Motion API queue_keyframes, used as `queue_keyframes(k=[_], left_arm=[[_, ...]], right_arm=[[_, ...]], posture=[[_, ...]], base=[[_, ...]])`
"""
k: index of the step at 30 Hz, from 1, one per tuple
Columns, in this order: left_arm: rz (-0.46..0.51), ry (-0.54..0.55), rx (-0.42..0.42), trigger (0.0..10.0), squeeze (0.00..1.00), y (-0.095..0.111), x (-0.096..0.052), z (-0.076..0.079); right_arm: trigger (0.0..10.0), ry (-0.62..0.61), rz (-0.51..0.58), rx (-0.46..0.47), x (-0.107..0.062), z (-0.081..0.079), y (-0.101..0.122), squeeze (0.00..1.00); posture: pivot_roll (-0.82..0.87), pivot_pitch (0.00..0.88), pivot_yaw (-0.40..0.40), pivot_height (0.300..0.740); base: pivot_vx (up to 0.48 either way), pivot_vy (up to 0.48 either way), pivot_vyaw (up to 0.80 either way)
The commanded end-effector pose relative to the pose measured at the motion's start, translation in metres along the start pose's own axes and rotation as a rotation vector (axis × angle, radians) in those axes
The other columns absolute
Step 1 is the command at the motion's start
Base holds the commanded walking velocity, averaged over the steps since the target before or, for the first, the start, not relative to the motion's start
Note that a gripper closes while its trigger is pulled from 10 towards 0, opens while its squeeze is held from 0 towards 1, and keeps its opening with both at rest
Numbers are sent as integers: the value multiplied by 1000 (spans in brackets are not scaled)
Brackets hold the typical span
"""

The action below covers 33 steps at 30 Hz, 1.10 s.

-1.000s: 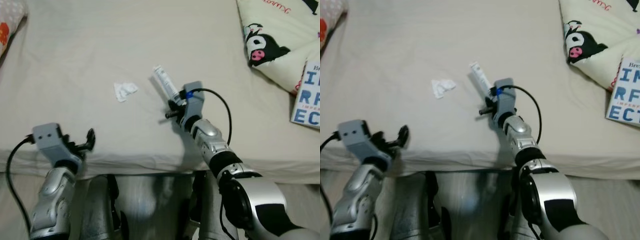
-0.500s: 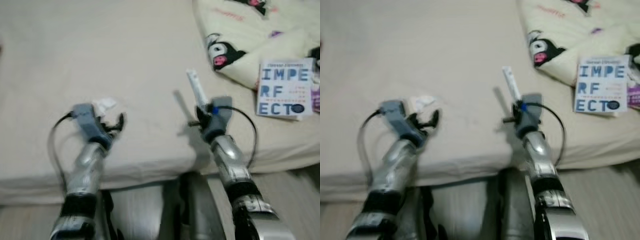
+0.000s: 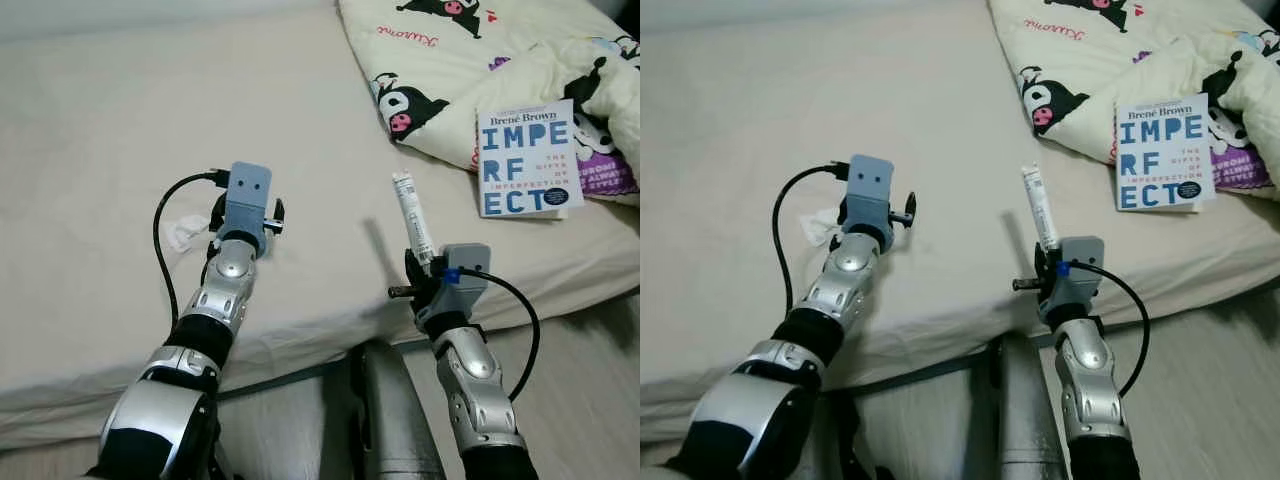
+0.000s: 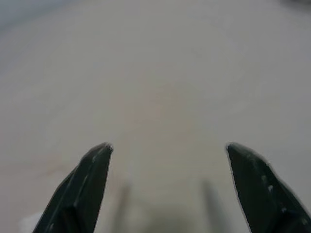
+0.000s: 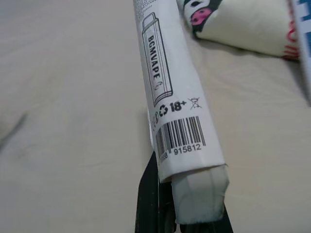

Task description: Clean up the room

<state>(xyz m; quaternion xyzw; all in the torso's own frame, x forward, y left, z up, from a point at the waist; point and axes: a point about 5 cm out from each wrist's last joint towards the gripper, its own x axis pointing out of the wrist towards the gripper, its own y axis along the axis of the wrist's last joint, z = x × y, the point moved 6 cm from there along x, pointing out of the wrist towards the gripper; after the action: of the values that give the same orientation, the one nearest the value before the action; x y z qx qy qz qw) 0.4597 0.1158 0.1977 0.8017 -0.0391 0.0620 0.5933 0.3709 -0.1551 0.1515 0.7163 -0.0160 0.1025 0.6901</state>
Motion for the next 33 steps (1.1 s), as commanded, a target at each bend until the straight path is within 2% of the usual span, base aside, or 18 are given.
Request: queue_keyframes(k=[1, 5, 7, 8, 10, 12, 13, 15, 17, 19, 22, 25, 29, 30, 31, 33], left_arm=[[-62, 34, 140, 10000, 0, -22, -2, -12], [-95, 43, 152, 10000, 0, -30, -3, -16], [-117, 68, 212, 10000, 0, -37, -3, -26], [-117, 68, 212, 10000, 0, -37, -3, -26], [-121, 94, 282, 10000, 0, -38, -2, -39], [-121, 94, 282, 10000, 0, -38, -2, -39], [-131, 121, 328, 10000, 0, -39, -1, -53], [-131, 121, 328, 10000, 0, -39, -1, -53], [-147, 154, 361, 10000, 0, -41, 0, -68], [-158, 168, 380, 10000, 0, -43, -1, -74], [-168, 173, 408, 10000, 0, -45, -1, -78], [-193, 181, 473, 10000, 0, -52, -4, -87], [-214, 183, 501, 10000, 0, -56, -6, -93], [-238, 189, 530, 10000, 0, -60, -7, -101], [-238, 189, 530, 10000, 0, -60, -7, -101], [-284, 208, 579, 10000, 0, -69, -12, -118]], right_arm=[[10000, 5, -47, 21, -11, -6, -5, 0], [10000, 4, -52, 27, -16, -7, -3, 0], [10000, -10, -62, 36, -25, -6, 0, 0], [10000, -10, -62, 36, -25, -6, 0, 0], [10000, -20, -70, 40, -33, -5, 3, 0], [10000, -20, -70, 40, -33, -5, 3, 0], [10000, -22, -72, 42, -38, -5, 6, 0], [10000, -22, -72, 42, -38, -5, 6, 0], [10000, -23, -74, 47, -43, -7, 11, 0], [10000, -23, -80, 51, -46, -8, 14, 0], [10000, -23, -85, 54, -49, -10, 16, 0], [10000, -27, -99, 61, -55, -11, 20, 0], [10000, -31, -106, 65, -58, -11, 22, 0], [10000, -36, -113, 67, -61, -10, 22, 0], [10000, -36, -113, 67, -61, -10, 22, 0], [10000, -43, -120, 73, -63, -9, 23, 0]], posture=[[-360, 327, 47, 521], [-372, 342, 48, 521], [-394, 376, 45, 521], [-394, 376, 45, 521], [-401, 388, 43, 521], [-401, 388, 43, 521], [-407, 419, 38, 521], [-407, 419, 38, 521], [-421, 448, 30, 521], [-427, 458, 27, 521], [-436, 473, 23, 521], [-446, 498, 19, 521], [-446, 510, 18, 521], [-441, 516, 19, 521], [-441, 516, 19, 521], [-438, 525, 20, 521]], base=[[0, 0, 0], [0, 0, 0], [0, 0, 0], [0, 0, 0], [0, 0, 0], [0, 0, 0], [0, 0, 0], [0, 0, 0], [0, 0, 0], [0, 0, 0], [0, 0, 0], [0, 0, 0], [0, 0, 0], [0, 0, 0], [0, 0, 0], [0, 0, 0]])
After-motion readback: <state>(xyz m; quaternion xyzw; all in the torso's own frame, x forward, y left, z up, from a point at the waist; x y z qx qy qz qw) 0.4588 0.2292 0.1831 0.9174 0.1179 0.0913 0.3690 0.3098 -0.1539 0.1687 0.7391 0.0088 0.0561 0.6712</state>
